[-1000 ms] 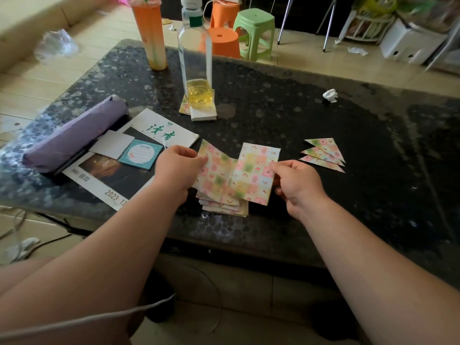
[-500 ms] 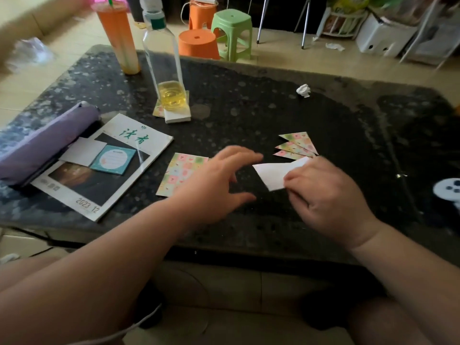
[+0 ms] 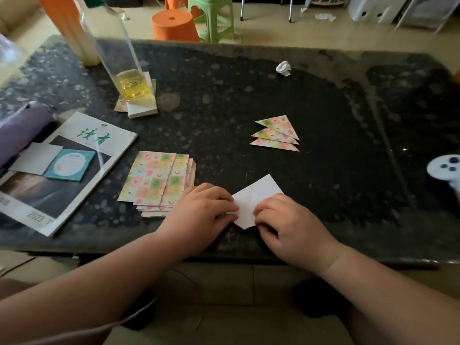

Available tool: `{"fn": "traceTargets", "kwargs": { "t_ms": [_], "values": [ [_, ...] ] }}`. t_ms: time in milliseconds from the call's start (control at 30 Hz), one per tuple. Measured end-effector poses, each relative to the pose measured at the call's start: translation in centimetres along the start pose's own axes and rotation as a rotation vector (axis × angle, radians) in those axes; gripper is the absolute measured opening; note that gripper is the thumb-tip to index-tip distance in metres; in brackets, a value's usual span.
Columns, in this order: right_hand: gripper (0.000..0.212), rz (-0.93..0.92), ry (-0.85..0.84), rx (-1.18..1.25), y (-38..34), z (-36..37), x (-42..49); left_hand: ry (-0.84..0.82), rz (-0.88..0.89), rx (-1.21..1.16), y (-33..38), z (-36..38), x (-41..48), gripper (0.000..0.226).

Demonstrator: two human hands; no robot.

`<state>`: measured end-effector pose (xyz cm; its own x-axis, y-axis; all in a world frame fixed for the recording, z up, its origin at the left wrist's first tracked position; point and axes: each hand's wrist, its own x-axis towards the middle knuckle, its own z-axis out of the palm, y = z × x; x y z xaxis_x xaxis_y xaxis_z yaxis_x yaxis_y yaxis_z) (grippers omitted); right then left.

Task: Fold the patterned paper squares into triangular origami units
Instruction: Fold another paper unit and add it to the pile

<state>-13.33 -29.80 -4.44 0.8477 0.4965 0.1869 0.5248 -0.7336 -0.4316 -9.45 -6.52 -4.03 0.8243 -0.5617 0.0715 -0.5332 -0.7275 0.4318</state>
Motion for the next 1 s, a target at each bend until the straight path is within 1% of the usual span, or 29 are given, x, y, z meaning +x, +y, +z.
{"fn": "traceTargets", "kwargs": {
  "t_ms": [67, 133, 233, 300, 367, 433, 500, 633, 700, 800, 1000],
  "values": [
    [0.013, 0.006, -0.01, 0.027, 0.4, -0.1, 0.1, -0.037, 0.018, -0.022, 0.3, 0.0, 0.3, 0.036],
    [0.013, 0.051, -0.018, 0.066, 0.7, -0.3, 0.4, -0.06, 0.023, -0.051, 0.7, -0.1, 0.4, 0.038],
    [0.01, 0.151, -0.007, 0.149, 1.1, -0.4, 1.1, -0.068, -0.072, -0.127, 1.3, -0.7, 0.4, 0.047],
    [0.009, 0.249, 0.0, 0.175, 1.2, -0.5, 1.6, -0.128, -0.147, -0.153, 1.6, -1.5, 0.5, 0.048],
    [0.025, 0.391, -0.002, 0.242, 1.3, -0.6, 1.9, -0.179, -0.199, -0.133, 2.0, -2.1, 0.3, 0.052],
    [0.038, 0.505, 0.009, 0.35, 1.3, -0.6, 2.2, -0.208, -0.22, -0.087, 2.5, -2.1, -0.3, 0.067],
    [0.042, 0.548, 0.038, 0.391, 1.2, -0.5, 2.3, -0.208, -0.176, 0.003, 3.3, -1.5, -1.4, 0.078],
    [0.04, 0.577, 0.065, 0.385, 0.8, -0.3, 2.5, -0.223, 0.024, 0.179, 4.4, 0.5, -2.9, 0.08],
    [0.039, 0.596, 0.067, 0.387, 0.9, -0.4, 2.6, -0.249, 0.075, 0.222, 4.8, 1.6, -3.1, 0.082],
    [0.035, 0.625, 0.084, 0.395, 1.1, -0.6, 2.8, -0.248, 0.064, 0.259, 5.1, 2.5, -3.1, 0.085],
    [0.025, 0.661, 0.057, 0.385, 0.8, -0.5, 2.8, -0.209, 0.054, 0.33, 5.5, 2.6, -2.7, 0.084]
  ]
}}
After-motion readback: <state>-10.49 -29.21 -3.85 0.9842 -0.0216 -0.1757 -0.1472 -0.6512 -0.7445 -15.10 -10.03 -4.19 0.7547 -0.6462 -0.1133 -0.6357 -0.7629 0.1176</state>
